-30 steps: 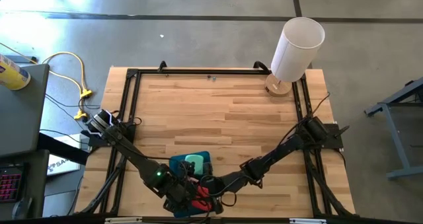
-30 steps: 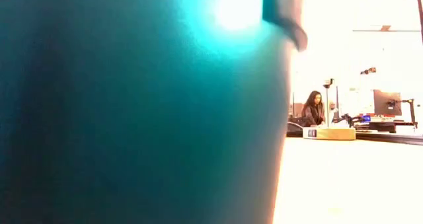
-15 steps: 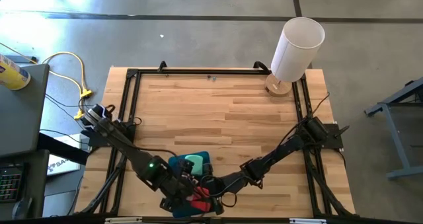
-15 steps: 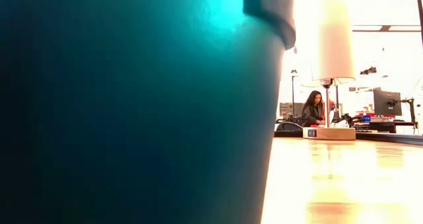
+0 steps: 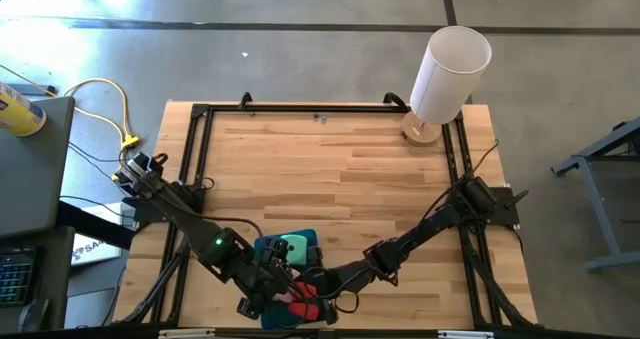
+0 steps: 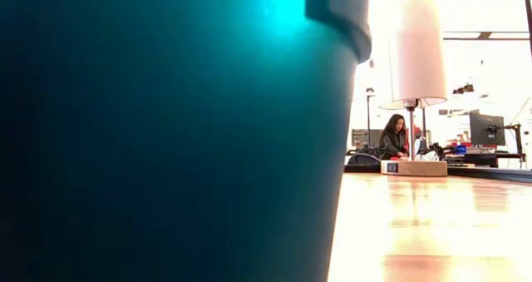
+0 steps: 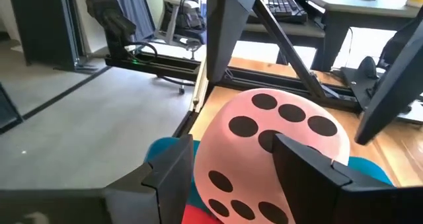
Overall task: Pick & Place Dice
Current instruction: Put the big pink die into the blue bin, then put the small light blue die into the blue bin
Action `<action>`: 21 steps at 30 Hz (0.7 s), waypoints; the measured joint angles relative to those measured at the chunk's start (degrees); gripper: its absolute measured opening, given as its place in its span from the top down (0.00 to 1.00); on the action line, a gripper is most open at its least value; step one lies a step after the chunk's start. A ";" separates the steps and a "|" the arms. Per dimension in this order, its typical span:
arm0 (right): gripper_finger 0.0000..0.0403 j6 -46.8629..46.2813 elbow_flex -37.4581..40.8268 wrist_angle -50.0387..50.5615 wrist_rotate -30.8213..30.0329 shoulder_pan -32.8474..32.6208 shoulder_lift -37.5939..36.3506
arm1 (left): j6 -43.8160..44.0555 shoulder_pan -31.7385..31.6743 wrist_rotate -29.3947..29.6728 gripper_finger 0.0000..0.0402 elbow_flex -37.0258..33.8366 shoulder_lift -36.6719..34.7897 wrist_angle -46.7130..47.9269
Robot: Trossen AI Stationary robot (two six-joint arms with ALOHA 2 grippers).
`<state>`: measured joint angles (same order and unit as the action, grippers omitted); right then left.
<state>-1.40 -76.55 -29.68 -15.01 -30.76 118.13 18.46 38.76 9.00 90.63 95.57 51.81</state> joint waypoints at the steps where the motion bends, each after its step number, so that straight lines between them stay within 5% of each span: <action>1: 0.51 0.23 0.02 -0.46 0.01 0.02 -0.02 | 0.00 0.00 0.09 0.00 0.00 0.00 0.02; 21: 0.51 4.01 -0.11 5.63 -4.23 -3.33 -5.42 | 0.02 -0.30 5.08 0.00 0.09 -2.19 -0.26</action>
<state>2.61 -76.66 -24.05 -19.24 -34.09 112.71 18.48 38.46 14.08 90.72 93.37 51.55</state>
